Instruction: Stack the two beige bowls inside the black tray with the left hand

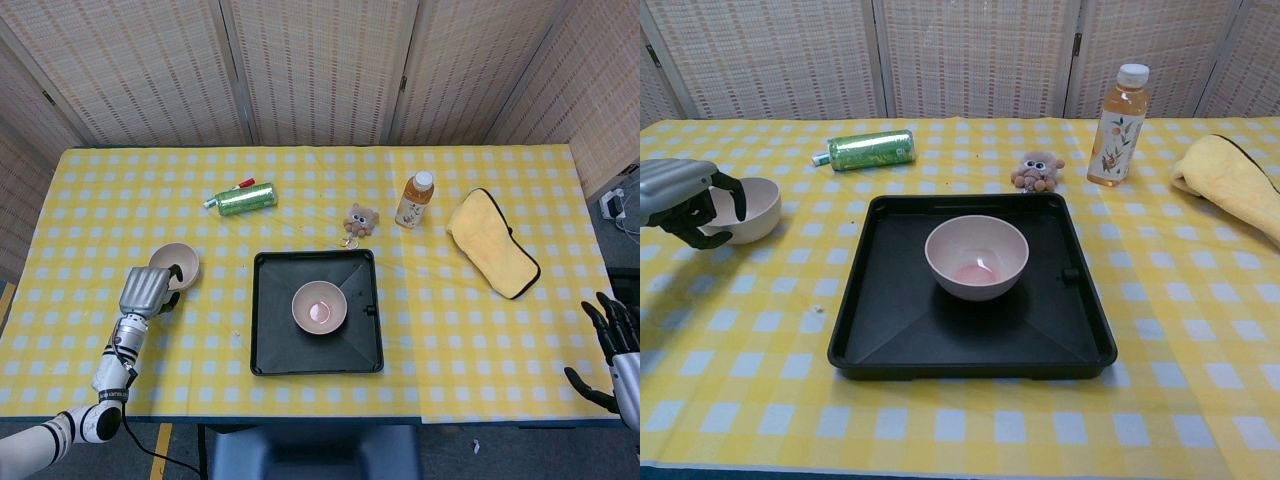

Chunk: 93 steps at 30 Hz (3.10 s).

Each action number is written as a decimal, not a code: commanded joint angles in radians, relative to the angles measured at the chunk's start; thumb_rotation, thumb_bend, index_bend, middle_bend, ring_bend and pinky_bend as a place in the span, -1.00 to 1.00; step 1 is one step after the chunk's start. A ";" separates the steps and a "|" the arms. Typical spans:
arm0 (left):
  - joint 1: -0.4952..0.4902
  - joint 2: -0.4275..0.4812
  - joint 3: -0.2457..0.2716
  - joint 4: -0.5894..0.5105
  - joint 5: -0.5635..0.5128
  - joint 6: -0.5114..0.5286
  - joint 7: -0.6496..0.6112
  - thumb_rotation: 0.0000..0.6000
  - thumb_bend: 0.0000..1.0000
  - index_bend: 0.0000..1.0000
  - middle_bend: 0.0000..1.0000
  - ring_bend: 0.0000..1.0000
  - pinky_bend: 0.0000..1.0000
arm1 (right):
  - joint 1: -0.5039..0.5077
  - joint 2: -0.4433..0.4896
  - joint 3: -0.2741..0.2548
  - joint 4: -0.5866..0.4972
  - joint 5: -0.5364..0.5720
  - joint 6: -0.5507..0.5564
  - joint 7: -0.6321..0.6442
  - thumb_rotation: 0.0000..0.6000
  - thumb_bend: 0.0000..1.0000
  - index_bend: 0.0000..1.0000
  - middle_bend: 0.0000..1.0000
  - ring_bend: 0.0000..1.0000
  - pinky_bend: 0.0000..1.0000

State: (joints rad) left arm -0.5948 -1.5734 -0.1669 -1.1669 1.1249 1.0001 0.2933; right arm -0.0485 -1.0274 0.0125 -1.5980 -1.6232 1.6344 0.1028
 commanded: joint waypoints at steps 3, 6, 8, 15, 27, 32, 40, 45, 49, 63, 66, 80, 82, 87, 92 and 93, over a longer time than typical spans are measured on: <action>-0.003 -0.018 0.000 0.033 0.007 0.001 -0.011 1.00 -0.13 0.17 1.00 1.00 1.00 | -0.003 -0.001 0.002 -0.001 0.002 0.006 -0.004 1.00 -0.44 -1.00 -1.00 -1.00 -1.00; -0.003 -0.022 0.003 0.044 0.015 0.002 -0.013 1.00 -0.11 0.21 1.00 1.00 1.00 | -0.002 -0.004 0.001 -0.001 0.000 0.003 -0.010 1.00 -0.44 -1.00 -1.00 -1.00 -1.00; -0.002 -0.023 0.002 0.044 0.022 0.010 -0.021 1.00 -0.11 0.21 1.00 1.00 1.00 | 0.000 -0.004 0.000 -0.002 -0.001 0.000 -0.013 1.00 -0.44 -1.00 -1.00 -1.00 -1.00; 0.010 0.000 0.013 -0.003 0.077 0.054 -0.045 1.00 -0.11 0.21 1.00 1.00 1.00 | 0.001 -0.005 -0.004 -0.005 -0.010 -0.002 -0.018 1.00 -0.44 -1.00 -1.00 -1.00 -1.00; 0.048 0.057 0.038 -0.208 0.178 0.191 0.018 1.00 -0.11 0.22 1.00 1.00 1.00 | 0.003 0.000 -0.016 0.000 -0.038 0.003 -0.001 1.00 -0.44 -1.00 -1.00 -1.00 -1.00; 0.064 0.059 0.061 -0.315 0.233 0.256 0.110 1.00 -0.11 0.23 1.00 1.00 1.00 | -0.007 0.002 -0.025 0.005 -0.065 0.029 0.009 1.00 -0.44 -1.00 -1.00 -1.00 -1.00; 0.038 -0.033 0.071 -0.395 0.290 0.277 0.261 1.00 -0.10 0.23 1.00 1.00 1.00 | -0.025 0.011 -0.037 0.018 -0.087 0.067 0.055 1.00 -0.44 -1.00 -1.00 -1.00 -1.00; 0.023 -0.117 0.062 -0.401 0.315 0.294 0.344 1.00 -0.10 0.23 1.00 1.00 1.00 | -0.034 0.018 -0.043 0.033 -0.097 0.088 0.089 1.00 -0.44 -1.00 -1.00 -1.00 -1.00; 0.002 -0.163 0.044 -0.390 0.300 0.270 0.372 1.00 -0.10 0.23 1.00 1.00 1.00 | -0.038 0.023 -0.037 0.040 -0.073 0.088 0.115 1.00 -0.44 -1.00 -1.00 -1.00 -1.00; -0.063 -0.337 -0.021 -0.256 0.284 0.251 0.367 1.00 -0.07 0.23 1.00 1.00 1.00 | -0.090 0.032 -0.018 0.085 -0.027 0.176 0.240 1.00 -0.44 -1.00 -1.00 -1.00 -1.00; -0.079 -0.370 -0.032 -0.211 0.287 0.247 0.353 1.00 -0.07 0.23 1.00 1.00 1.00 | -0.100 0.035 -0.012 0.099 -0.013 0.186 0.267 1.00 -0.44 -1.00 -1.00 -1.00 -1.00; -0.081 -0.416 -0.011 -0.129 0.278 0.239 0.351 1.00 -0.07 0.24 1.00 1.00 1.00 | -0.109 0.032 -0.006 0.120 -0.016 0.192 0.290 1.00 -0.44 -1.00 -1.00 -1.00 -1.00; -0.078 -0.418 -0.008 -0.131 0.278 0.242 0.357 1.00 -0.07 0.24 1.00 1.00 1.00 | -0.109 0.033 -0.006 0.118 -0.022 0.192 0.286 1.00 -0.44 -1.00 -1.00 -1.00 -1.00; -0.075 -0.429 0.000 -0.111 0.289 0.257 0.389 1.00 -0.07 0.24 1.00 1.00 1.00 | -0.112 0.032 -0.008 0.122 -0.036 0.202 0.286 1.00 -0.44 -1.00 -1.00 -1.00 -1.00; -0.068 -0.429 -0.001 -0.116 0.279 0.258 0.399 1.00 -0.07 0.24 1.00 1.00 1.00 | -0.116 0.032 -0.004 0.128 -0.028 0.206 0.307 1.00 -0.44 -1.00 -1.00 -1.00 -1.00; -0.068 -0.430 0.000 -0.115 0.281 0.258 0.400 1.00 -0.07 0.24 1.00 1.00 1.00 | -0.115 0.032 -0.004 0.128 -0.028 0.204 0.307 1.00 -0.44 -1.00 -1.00 -1.00 -1.00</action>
State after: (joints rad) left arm -0.6644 -2.0031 -0.1683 -1.2819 1.4064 1.2590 0.6880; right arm -0.1637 -0.9954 0.0085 -1.4703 -1.6510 1.8393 0.4096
